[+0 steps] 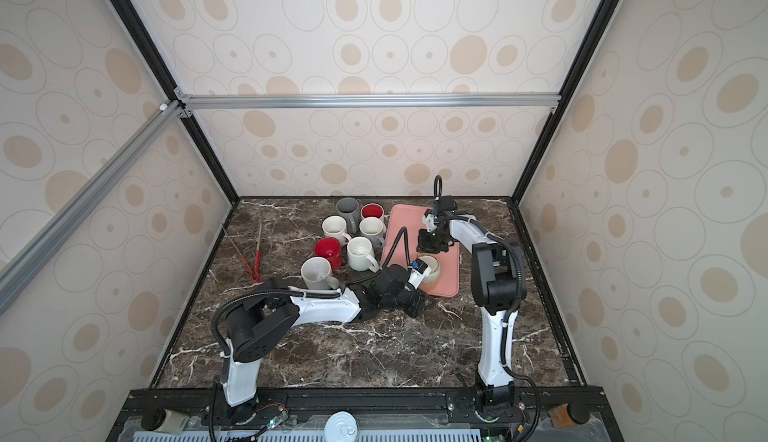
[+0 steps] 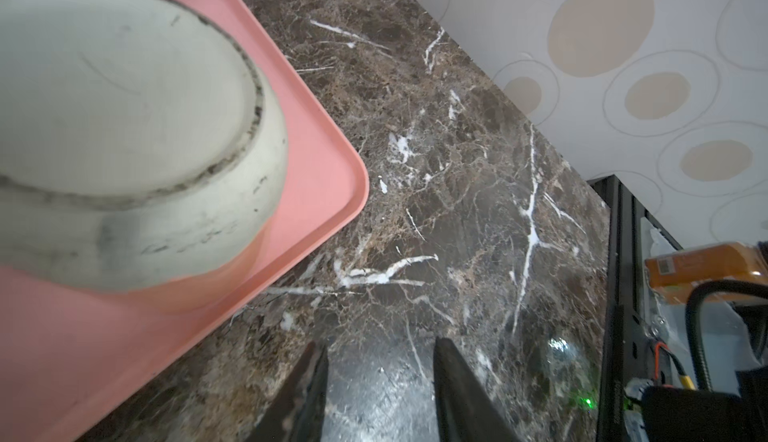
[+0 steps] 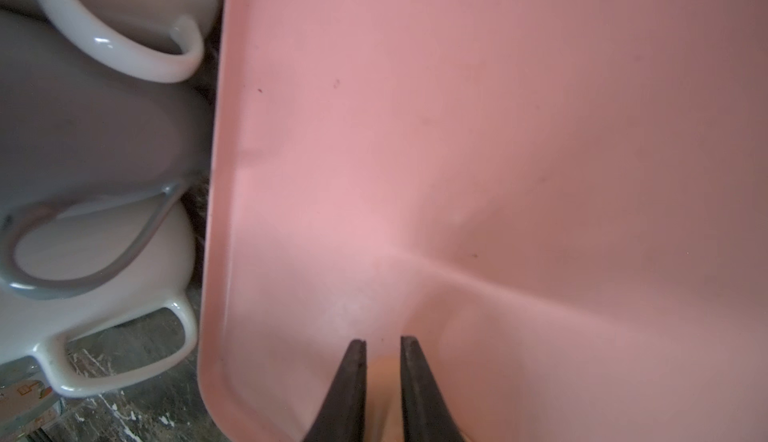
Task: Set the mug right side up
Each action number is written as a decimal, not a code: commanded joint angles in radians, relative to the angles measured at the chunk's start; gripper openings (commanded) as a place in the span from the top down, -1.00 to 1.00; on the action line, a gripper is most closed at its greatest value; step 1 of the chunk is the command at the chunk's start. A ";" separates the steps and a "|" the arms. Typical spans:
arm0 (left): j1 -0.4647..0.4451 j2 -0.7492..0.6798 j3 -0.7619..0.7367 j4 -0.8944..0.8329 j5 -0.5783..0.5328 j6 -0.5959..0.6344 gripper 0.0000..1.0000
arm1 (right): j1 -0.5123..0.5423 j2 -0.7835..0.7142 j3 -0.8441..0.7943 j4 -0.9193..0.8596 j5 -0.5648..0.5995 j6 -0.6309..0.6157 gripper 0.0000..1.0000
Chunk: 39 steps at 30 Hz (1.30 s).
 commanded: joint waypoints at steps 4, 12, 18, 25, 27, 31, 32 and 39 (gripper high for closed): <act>0.063 0.016 0.027 0.067 -0.016 -0.092 0.10 | -0.086 -0.095 -0.115 -0.085 0.044 0.002 0.63; 0.161 0.020 0.027 0.070 -0.017 -0.126 0.07 | -0.096 -0.140 -0.236 -0.054 0.006 0.029 0.63; 0.200 0.016 0.050 0.050 -0.016 -0.116 0.07 | -0.095 -0.203 -0.365 0.023 -0.013 0.084 0.64; 0.145 -0.079 0.010 -0.011 -0.074 -0.011 0.12 | -0.095 -0.210 -0.350 -0.003 0.049 0.073 0.65; 0.120 -0.121 -0.025 -0.018 -0.112 0.008 0.13 | -0.094 -0.215 -0.353 -0.001 0.046 0.072 0.65; 0.086 -0.212 -0.121 -0.015 -0.189 0.008 0.13 | -0.094 -0.227 -0.357 -0.009 0.037 0.058 0.65; 0.081 -0.230 -0.141 -0.016 -0.200 0.009 0.14 | -0.094 -0.231 -0.360 -0.012 0.031 0.054 0.65; -0.010 -0.287 -0.241 -0.026 -0.217 0.001 0.15 | -0.094 -0.283 -0.458 0.039 -0.032 0.068 0.66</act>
